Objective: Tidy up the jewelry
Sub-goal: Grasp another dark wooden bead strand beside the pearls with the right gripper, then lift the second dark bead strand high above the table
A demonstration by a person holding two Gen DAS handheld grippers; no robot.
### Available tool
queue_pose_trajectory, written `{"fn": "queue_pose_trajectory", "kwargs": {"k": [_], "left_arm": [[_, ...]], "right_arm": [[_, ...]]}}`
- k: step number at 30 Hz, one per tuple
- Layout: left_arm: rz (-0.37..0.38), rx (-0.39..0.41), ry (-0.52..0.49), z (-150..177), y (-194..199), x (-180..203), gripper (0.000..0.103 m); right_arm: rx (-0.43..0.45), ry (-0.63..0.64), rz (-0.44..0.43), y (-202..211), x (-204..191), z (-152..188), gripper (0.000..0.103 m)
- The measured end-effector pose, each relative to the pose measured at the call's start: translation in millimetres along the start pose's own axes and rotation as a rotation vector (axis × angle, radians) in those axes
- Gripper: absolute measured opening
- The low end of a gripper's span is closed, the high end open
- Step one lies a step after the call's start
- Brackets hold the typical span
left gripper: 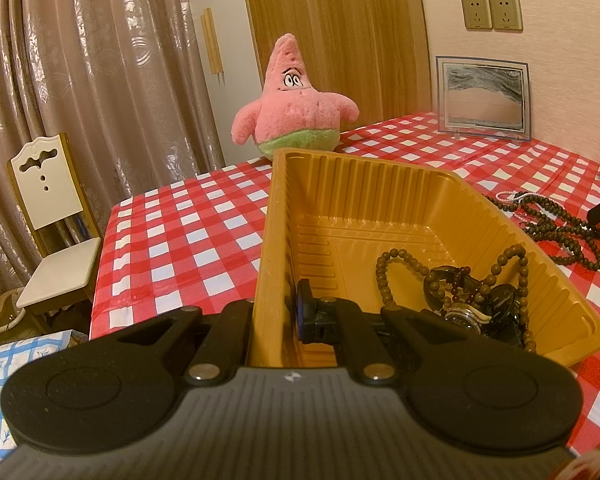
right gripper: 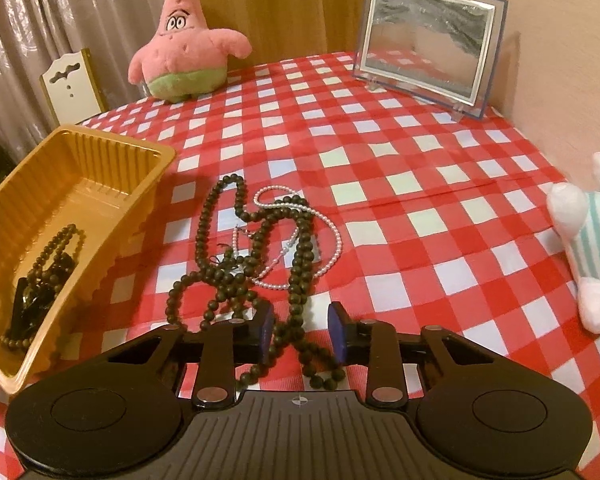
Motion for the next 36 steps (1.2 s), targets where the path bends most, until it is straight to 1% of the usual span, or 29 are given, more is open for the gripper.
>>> {"fn": "queue_pose_trajectory", "kwargs": {"k": [8, 13, 20, 21, 22, 24, 27, 30, 32, 36], "left_arm": [[0.0, 0.0, 0.0, -0.1, 0.0, 0.0, 0.006], [0.0, 0.0, 0.0, -0.2, 0.0, 0.1, 0.006], [-0.001, 0.0, 0.0, -0.2, 0.1, 0.2, 0.006], [-0.001, 0.0, 0.0, -0.3, -0.1, 0.1, 0.006], [-0.001, 0.0, 0.0, -0.3, -0.1, 0.0, 0.006], [-0.001, -0.001, 0.001, -0.2, 0.1, 0.1, 0.006], [-0.001, 0.0, -0.001, -0.4, -0.1, 0.1, 0.006], [-0.001, 0.0, -0.001, -0.3, 0.0, 0.4, 0.006], [-0.001, 0.0, 0.0, 0.0, -0.5, -0.1, 0.006], [-0.001, 0.0, 0.0, -0.1, -0.3, -0.1, 0.006]], "right_arm": [[-0.011, 0.007, 0.007, -16.7, -2.7, -6.4, 0.026], [-0.018, 0.004, 0.033, -25.2, -3.1, -8.1, 0.021], [-0.026, 0.033, 0.055, -30.5, -5.7, -5.3, 0.017], [-0.026, 0.04, 0.057, -30.5, -6.2, -4.6, 0.009], [-0.03, 0.051, 0.055, -30.4, -7.2, -3.7, 0.007], [-0.037, 0.073, 0.048, -29.0, -10.7, -1.1, 0.007], [-0.042, 0.075, 0.007, -20.4, -16.4, 0.3, 0.007], [-0.025, 0.068, -0.065, 0.0, -26.8, -3.0, 0.007], [0.001, 0.071, -0.115, 18.8, -34.3, -8.1, 0.007], [0.079, 0.078, -0.175, 57.1, -46.4, -25.3, 0.007]]}}
Point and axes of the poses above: each gripper's, at about its wrist camera, not at the fingertips, and y roughly against the way its jaws point, x to its right, z to its underside, the point moved 4 cm from there along -y, roughly the way its jaws point, and after that the axes turned 9 degrees about -y, right-handed, at the moved point
